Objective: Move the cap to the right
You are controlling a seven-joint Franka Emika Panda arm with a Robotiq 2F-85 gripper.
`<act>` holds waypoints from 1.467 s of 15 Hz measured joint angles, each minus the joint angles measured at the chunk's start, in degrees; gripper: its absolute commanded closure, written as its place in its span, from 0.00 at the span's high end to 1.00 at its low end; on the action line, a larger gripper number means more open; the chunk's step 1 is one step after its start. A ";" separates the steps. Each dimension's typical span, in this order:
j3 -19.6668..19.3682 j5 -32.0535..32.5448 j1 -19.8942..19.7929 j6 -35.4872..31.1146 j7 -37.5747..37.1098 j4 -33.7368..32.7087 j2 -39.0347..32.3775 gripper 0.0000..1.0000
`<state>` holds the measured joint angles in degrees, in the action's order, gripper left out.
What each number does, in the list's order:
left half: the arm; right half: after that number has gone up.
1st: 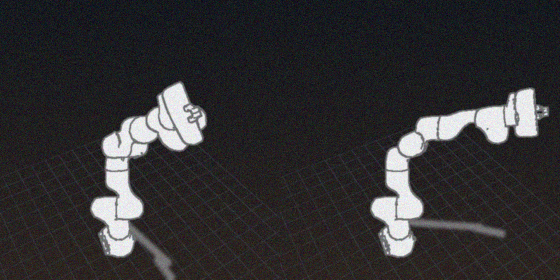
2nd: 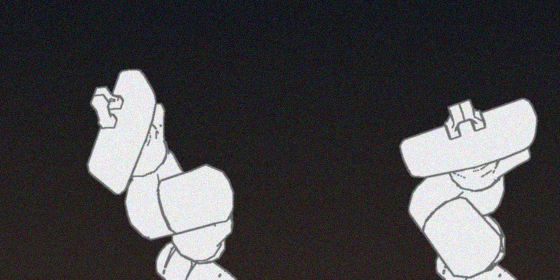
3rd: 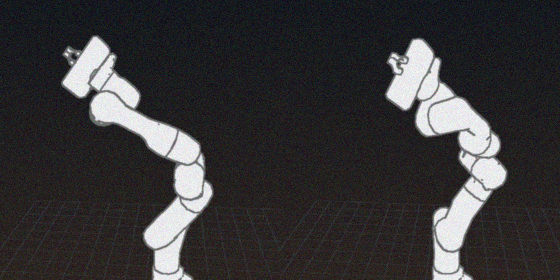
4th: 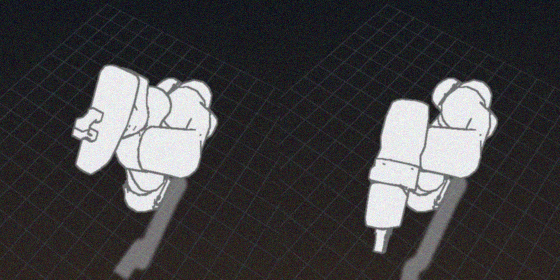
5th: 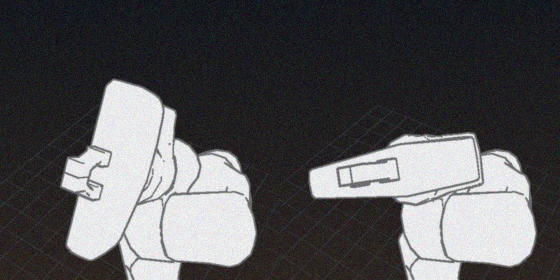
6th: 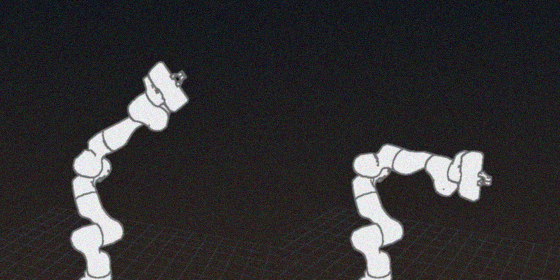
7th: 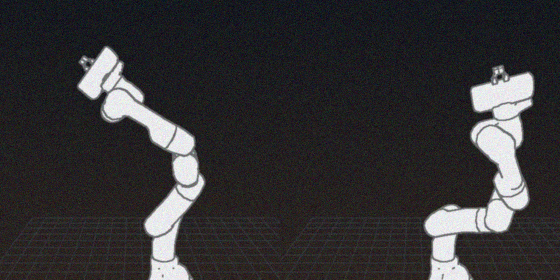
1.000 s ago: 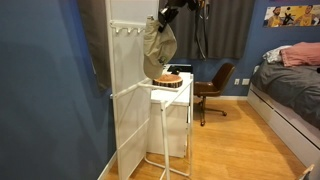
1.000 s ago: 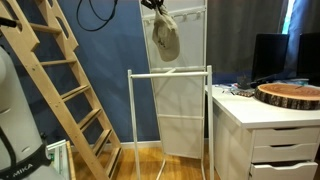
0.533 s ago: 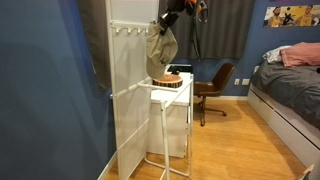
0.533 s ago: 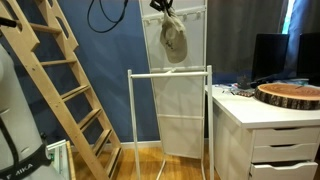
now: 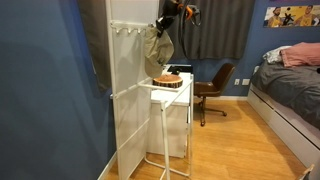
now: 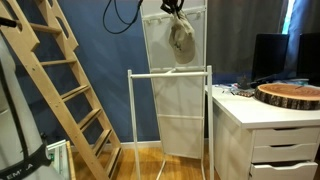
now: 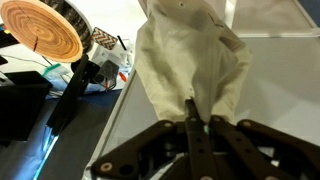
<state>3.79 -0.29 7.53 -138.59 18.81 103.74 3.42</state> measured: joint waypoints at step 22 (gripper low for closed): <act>0.07 0.73 -0.11 8.87 -0.42 -11.92 -10.64 0.01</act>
<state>3.86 0.45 7.42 -129.72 18.40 91.82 -7.22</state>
